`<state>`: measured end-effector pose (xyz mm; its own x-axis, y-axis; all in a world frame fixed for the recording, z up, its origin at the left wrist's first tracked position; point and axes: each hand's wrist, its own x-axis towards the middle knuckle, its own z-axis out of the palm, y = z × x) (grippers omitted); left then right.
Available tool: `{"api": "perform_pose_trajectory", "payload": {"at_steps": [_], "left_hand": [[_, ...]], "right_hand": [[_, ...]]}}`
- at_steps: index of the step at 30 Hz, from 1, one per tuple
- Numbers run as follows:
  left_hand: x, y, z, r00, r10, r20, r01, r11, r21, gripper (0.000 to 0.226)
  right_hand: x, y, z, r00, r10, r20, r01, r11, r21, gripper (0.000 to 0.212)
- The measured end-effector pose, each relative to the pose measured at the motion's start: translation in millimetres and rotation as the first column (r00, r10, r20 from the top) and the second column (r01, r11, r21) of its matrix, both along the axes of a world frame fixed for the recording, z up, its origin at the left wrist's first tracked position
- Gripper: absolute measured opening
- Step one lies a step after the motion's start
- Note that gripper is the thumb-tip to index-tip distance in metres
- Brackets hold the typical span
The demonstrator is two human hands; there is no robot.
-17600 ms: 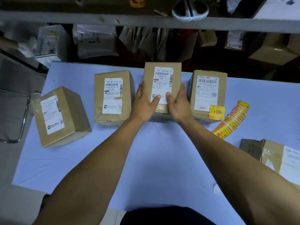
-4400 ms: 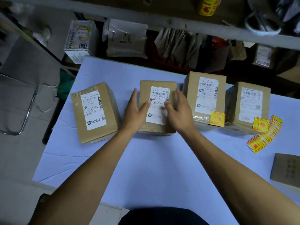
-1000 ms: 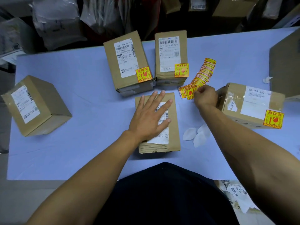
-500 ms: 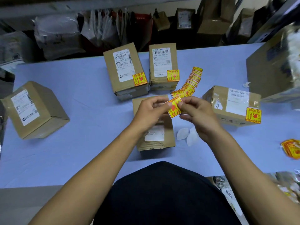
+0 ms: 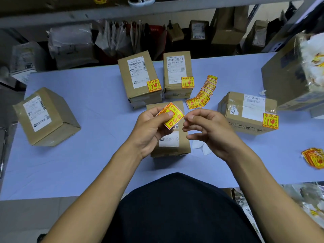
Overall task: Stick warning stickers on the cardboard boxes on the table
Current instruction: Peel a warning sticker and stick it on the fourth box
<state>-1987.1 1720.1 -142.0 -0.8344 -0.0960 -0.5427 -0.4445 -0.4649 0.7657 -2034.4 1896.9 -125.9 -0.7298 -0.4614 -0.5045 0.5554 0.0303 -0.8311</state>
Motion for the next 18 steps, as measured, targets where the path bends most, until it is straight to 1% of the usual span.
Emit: {"api": "perform_pose_trajectory", "payload": {"at_steps": [3, 9, 15, 18], "left_hand": [[3.6, -2.4, 2.2, 1.000, 0.002, -0.012, -0.002, 1.000, 0.000, 0.017], [11.9, -6.4, 4.8, 0.999, -0.014, -0.037, 0.013, 1.000, -0.017, 0.009], [17.6, -3.9, 8.7, 0.996, -0.053, -0.070, 0.052, 0.998, -0.028, 0.013], [17.7, -3.1, 11.2, 0.997, -0.039, -0.070, 0.039, 0.999, 0.002, 0.016]], "right_hand": [[1.9, -4.1, 1.6, 1.000, 0.010, -0.008, -0.010, 1.000, 0.008, 0.017], [9.4, -11.2, 6.5, 0.998, 0.059, -0.022, -0.059, 0.998, -0.016, 0.026], [15.5, -16.9, 8.3, 0.992, 0.067, -0.104, -0.064, 0.998, 0.027, 0.018], [18.2, -16.5, 9.6, 0.993, 0.076, -0.096, -0.077, 0.997, -0.010, 0.020]]}}
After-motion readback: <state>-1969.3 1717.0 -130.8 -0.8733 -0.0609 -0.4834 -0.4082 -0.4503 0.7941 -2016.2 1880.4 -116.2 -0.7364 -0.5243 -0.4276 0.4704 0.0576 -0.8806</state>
